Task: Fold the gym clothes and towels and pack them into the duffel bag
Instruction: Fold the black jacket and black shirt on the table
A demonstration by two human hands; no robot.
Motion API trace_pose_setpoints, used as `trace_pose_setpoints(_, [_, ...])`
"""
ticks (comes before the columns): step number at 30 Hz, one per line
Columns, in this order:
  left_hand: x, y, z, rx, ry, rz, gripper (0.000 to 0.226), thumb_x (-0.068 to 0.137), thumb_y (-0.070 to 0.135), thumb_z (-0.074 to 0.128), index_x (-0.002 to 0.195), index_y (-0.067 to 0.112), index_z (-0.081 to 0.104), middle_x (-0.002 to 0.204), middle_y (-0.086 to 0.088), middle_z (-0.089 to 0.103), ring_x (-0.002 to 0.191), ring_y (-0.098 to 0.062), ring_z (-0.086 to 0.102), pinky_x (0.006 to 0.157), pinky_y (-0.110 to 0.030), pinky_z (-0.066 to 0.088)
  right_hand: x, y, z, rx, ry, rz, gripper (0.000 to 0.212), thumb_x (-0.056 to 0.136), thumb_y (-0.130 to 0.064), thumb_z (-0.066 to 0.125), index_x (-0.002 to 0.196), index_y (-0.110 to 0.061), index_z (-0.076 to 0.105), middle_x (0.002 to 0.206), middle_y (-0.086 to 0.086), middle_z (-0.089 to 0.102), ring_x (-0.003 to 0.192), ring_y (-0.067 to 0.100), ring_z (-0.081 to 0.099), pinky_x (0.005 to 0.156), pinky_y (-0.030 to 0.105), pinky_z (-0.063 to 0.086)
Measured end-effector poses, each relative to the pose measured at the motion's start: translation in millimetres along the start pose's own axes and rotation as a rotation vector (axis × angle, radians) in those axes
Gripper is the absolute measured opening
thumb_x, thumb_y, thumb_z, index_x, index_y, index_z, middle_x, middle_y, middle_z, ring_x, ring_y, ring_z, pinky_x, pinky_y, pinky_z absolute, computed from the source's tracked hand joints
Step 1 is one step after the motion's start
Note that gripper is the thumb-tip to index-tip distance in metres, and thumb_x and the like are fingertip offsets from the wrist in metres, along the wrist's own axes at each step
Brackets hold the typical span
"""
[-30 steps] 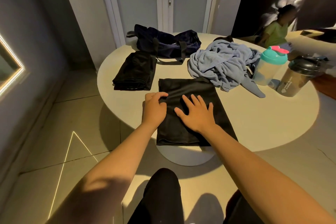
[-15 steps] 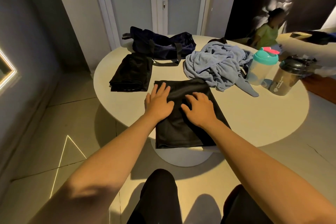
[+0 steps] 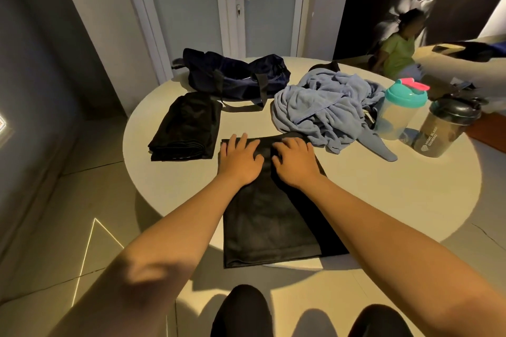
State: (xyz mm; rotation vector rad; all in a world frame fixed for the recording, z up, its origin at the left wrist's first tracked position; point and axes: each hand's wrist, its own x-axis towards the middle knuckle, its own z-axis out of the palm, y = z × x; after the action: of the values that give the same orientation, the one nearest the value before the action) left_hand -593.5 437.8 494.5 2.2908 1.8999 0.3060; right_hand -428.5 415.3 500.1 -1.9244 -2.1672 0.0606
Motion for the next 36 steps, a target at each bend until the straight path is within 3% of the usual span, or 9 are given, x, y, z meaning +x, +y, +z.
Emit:
trace_pose_setpoints(3, [9, -12, 6, 0.001, -0.058, -0.107, 0.062, 0.100, 0.056, 0.027, 0.158, 0.036, 0.021, 0.168, 0.001, 0.014, 0.154, -0.027, 0.007, 0.124, -0.048, 0.005, 9, 15, 6, 0.076, -0.236, 0.158, 0.067, 0.099, -0.067, 0.022, 0.159, -0.037, 0.016, 0.168, 0.002, 0.004, 0.155, 0.025, -0.003, 0.120, 0.056, -0.001])
trace_pose_setpoints(7, [17, -16, 9, -0.019, -0.007, -0.157, 0.070, 0.094, 0.066, 0.034, 0.156, 0.036, 0.025, 0.163, -0.005, 0.021, 0.151, -0.028, 0.013, 0.123, -0.049, 0.011, 9, 23, 11, 0.081, -0.241, 0.236, 0.074, 0.094, -0.075, 0.012, 0.159, -0.038, 0.007, 0.168, 0.004, -0.006, 0.154, 0.024, -0.010, 0.122, 0.054, -0.003])
trace_pose_setpoints(12, [24, -9, 8, -0.033, -0.011, -0.133, 0.073, 0.095, 0.065, 0.037, 0.158, 0.031, 0.025, 0.164, -0.007, 0.022, 0.153, -0.029, 0.010, 0.125, -0.049, 0.006, 7, 24, 16, 0.083, -0.131, 0.232, 0.072, 0.097, -0.071, 0.014, 0.159, -0.035, 0.015, 0.168, 0.007, 0.004, 0.155, 0.026, -0.004, 0.121, 0.055, 0.001])
trace_pose_setpoints(15, [16, 0, 5, 0.109, 0.089, -0.088, 0.067, 0.098, 0.059, 0.033, 0.158, 0.029, 0.026, 0.165, -0.008, 0.022, 0.154, -0.028, 0.008, 0.122, -0.051, -0.006, 3, 27, 15, 0.038, 0.012, 0.208, 0.064, 0.100, -0.062, 0.024, 0.154, -0.029, 0.033, 0.159, 0.013, 0.028, 0.150, 0.030, 0.015, 0.121, 0.057, 0.005])
trace_pose_setpoints(19, [-10, 25, 5, 0.067, 0.137, 0.055, 0.055, 0.100, 0.052, 0.037, 0.149, 0.029, 0.044, 0.157, -0.004, 0.038, 0.143, -0.026, 0.030, 0.119, -0.044, 0.019, -17, 22, 8, -0.046, 0.198, 0.117, 0.045, 0.101, -0.047, 0.040, 0.131, -0.019, 0.057, 0.126, 0.011, 0.049, 0.120, 0.031, 0.042, 0.104, 0.047, 0.034])
trace_pose_setpoints(24, [-34, 34, 18, 0.037, -0.035, 0.029, 0.066, 0.101, 0.060, 0.028, 0.159, 0.029, 0.024, 0.168, -0.008, 0.012, 0.154, -0.028, 0.008, 0.125, -0.048, 0.004, -51, 20, 0, -0.010, 0.019, 0.132, 0.049, 0.104, -0.047, 0.033, 0.147, -0.025, 0.043, 0.143, 0.008, 0.045, 0.131, 0.029, 0.039, 0.107, 0.048, 0.030])
trace_pose_setpoints(29, [-67, 37, 0, -0.058, 0.204, 0.192, 0.040, 0.099, 0.047, 0.048, 0.133, 0.031, 0.060, 0.141, 0.004, 0.052, 0.136, -0.021, 0.038, 0.115, -0.039, 0.025, -81, 23, -3, 0.065, -0.030, 0.152, 0.054, 0.105, -0.048, 0.030, 0.154, -0.025, 0.033, 0.156, 0.008, 0.036, 0.146, 0.026, 0.029, 0.118, 0.057, 0.012])
trace_pose_setpoints(32, [-100, 33, -4, -0.031, 0.098, 0.147, 0.046, 0.096, 0.060, 0.044, 0.135, 0.039, 0.057, 0.143, 0.008, 0.050, 0.134, -0.021, 0.036, 0.110, -0.042, 0.026, -107, 17, -8, 0.079, 0.163, 0.054, 0.042, 0.100, -0.043, 0.045, 0.134, -0.021, 0.058, 0.124, 0.009, 0.055, 0.114, 0.029, 0.053, 0.101, 0.044, 0.040])
trace_pose_setpoints(36, [-135, 13, 3, -0.098, -0.052, 0.156, 0.062, 0.098, 0.065, 0.040, 0.153, 0.037, 0.037, 0.164, 0.005, 0.026, 0.151, -0.020, 0.020, 0.122, -0.042, 0.016, -135, 6, -9, 0.084, 0.192, -0.009, 0.035, 0.098, -0.041, 0.048, 0.123, -0.021, 0.063, 0.110, 0.006, 0.062, 0.098, 0.025, 0.058, 0.091, 0.042, 0.047])
